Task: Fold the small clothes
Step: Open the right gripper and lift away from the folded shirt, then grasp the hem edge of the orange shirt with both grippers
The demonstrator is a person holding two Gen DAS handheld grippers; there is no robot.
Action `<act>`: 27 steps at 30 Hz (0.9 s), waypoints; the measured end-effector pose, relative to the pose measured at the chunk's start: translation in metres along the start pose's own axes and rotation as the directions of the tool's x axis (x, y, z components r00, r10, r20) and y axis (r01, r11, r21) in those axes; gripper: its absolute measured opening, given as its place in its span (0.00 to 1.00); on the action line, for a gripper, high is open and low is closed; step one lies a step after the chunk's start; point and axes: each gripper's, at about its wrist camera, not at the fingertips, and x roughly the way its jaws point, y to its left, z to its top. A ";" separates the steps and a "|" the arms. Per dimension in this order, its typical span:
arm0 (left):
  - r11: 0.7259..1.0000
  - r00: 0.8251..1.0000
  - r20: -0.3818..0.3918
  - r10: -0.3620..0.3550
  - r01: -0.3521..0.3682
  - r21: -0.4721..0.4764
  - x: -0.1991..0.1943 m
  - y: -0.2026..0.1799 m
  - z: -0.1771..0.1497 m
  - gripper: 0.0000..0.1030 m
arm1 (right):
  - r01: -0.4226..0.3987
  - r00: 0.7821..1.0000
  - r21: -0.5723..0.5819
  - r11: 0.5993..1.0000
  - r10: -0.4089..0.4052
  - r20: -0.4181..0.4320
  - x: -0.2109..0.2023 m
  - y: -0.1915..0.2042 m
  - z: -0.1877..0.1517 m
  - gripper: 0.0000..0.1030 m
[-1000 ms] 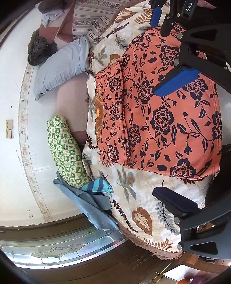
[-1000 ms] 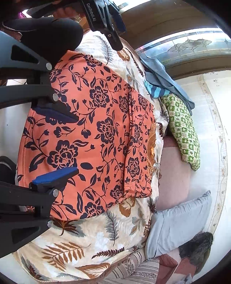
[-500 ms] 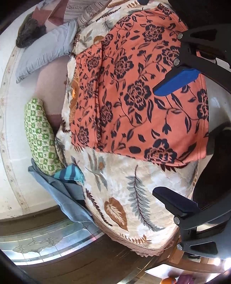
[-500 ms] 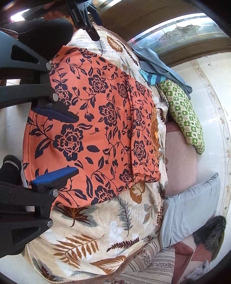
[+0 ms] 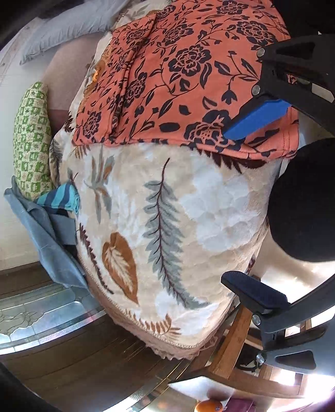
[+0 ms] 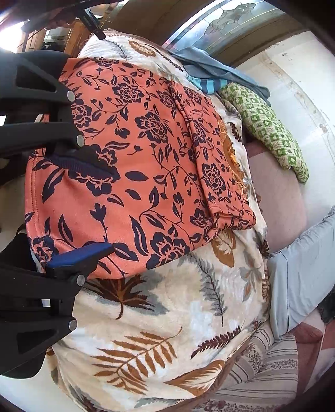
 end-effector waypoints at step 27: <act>0.942 0.935 -0.181 -0.304 0.324 0.090 0.048 -0.043 -0.027 0.72 | -0.131 0.965 0.400 0.907 0.209 -0.157 0.044 -0.101 -0.017 0.55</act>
